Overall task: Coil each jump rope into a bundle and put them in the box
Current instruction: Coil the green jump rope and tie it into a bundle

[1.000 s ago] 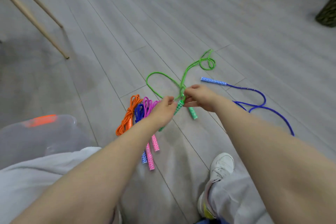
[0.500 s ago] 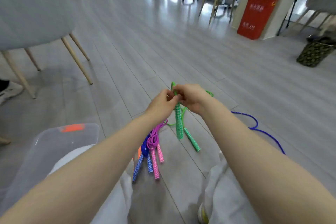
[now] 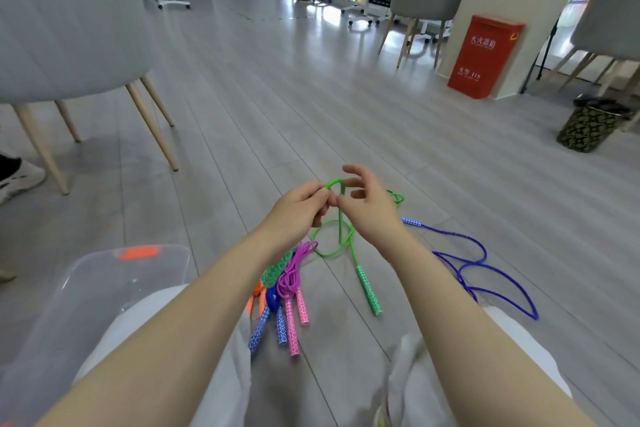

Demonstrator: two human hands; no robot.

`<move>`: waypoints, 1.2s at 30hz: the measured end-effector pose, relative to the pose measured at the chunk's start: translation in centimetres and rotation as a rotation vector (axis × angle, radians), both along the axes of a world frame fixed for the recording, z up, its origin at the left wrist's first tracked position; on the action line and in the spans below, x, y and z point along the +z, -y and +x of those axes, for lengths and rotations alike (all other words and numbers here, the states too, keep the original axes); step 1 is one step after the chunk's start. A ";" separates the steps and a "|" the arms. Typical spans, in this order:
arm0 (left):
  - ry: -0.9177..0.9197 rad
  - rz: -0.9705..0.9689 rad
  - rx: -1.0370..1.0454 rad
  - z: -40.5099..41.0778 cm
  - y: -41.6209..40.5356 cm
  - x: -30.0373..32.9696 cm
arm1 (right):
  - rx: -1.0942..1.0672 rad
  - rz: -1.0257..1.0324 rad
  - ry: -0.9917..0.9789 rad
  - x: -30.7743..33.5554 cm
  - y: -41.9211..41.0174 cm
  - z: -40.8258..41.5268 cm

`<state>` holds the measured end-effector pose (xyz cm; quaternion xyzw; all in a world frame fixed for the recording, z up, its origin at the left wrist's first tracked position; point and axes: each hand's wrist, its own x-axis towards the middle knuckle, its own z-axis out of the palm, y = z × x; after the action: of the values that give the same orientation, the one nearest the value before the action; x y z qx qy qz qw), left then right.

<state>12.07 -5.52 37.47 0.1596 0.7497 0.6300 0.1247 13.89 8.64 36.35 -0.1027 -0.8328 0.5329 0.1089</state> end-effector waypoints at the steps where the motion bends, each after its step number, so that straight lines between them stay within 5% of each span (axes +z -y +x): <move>1: -0.007 -0.001 -0.021 -0.2 0.2 0.1 | 0.066 0.055 -0.009 -0.2 -0.1 -0.2; 5: 0.014 0.133 -0.138 -0.7 0.6 0.5 | 0.245 0.082 0.069 -0.5 -0.8 -0.9; 9: 0.176 0.506 -0.167 -2.0 1.2 1.4 | 0.230 0.177 0.153 -0.5 -2.4 -1.2; 17: 0.321 1.208 0.214 -7.4 6.0 1.5 | 0.123 0.249 0.218 0.1 -7.7 -0.9; 19: 0.345 1.121 0.279 -7.9 6.3 1.4 | 0.083 0.231 0.213 0.8 -8.3 -0.6; 21: 0.408 0.831 0.290 -7.7 5.5 1.0 | 0.056 0.097 0.157 1.4 -7.8 -0.5; 26: 0.415 0.237 0.034 -4.6 2.2 0.3 | 0.058 -0.215 -0.075 1.4 -3.0 -0.5; 31: 0.396 0.143 -0.064 -3.3 0.5 0.1 | 0.153 -0.224 -0.162 1.2 0.9 -0.1; 36: 0.387 0.266 -0.020 -3.5 -0.2 -0.5 | 0.138 0.080 -0.182 0.1 0.8 -0.6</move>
<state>8.57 -5.33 36.96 0.0585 0.6206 0.7408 0.2503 13.33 7.83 36.46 0.0079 -0.8452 0.5126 0.1512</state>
